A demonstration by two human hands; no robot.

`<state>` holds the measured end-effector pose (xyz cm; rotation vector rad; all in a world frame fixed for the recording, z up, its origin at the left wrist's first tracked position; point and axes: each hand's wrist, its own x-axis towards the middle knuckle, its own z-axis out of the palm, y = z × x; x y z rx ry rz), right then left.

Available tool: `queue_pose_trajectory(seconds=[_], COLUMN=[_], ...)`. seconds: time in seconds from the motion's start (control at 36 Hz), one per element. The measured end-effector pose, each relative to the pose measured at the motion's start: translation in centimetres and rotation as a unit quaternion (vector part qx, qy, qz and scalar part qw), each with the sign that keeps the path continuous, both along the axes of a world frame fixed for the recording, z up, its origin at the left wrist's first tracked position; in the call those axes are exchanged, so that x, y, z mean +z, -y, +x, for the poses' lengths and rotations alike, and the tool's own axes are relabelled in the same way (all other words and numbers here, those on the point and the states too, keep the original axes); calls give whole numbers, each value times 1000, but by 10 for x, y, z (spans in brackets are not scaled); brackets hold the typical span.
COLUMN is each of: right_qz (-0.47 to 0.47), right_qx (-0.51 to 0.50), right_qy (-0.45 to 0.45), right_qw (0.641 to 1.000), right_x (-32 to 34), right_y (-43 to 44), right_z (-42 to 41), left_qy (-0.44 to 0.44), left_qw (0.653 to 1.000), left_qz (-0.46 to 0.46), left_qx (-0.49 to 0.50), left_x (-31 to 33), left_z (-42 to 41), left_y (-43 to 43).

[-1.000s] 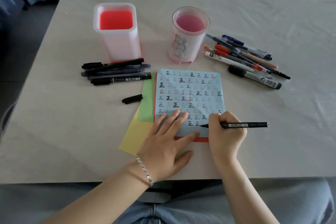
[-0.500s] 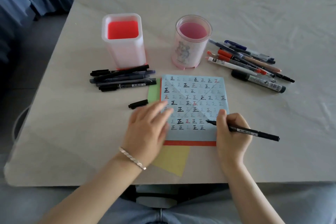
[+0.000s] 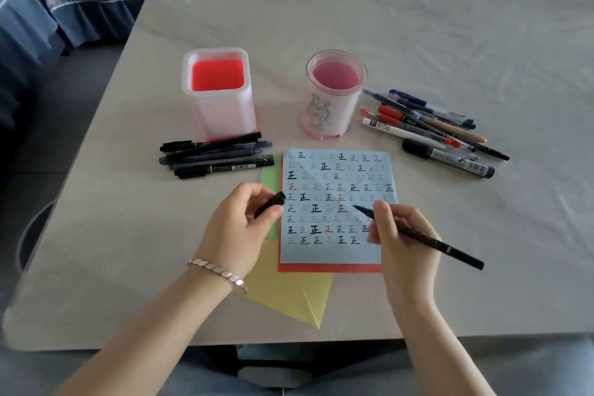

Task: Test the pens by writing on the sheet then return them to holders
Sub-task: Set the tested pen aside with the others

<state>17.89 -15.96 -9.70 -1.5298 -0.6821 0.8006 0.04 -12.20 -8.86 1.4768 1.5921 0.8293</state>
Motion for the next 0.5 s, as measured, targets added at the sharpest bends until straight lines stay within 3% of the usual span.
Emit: queue_pose_trajectory(seconds=[0.08,0.17,0.5], right_qz=[5,3,-13], right_qx=[45,72,82], right_qy=[-119,-203,-150], right_qw=[992,976,985], right_x=[23,44,64], right_y=[0,1,6], right_z=[-3,-3,3], left_qy=[147,182,188], left_qw=[988,980,976], left_qz=[-38,-45,-52], left_qx=[-27,-66,-96], left_x=[16,27,36], left_z=[11,20,26], left_y=[6,12,18])
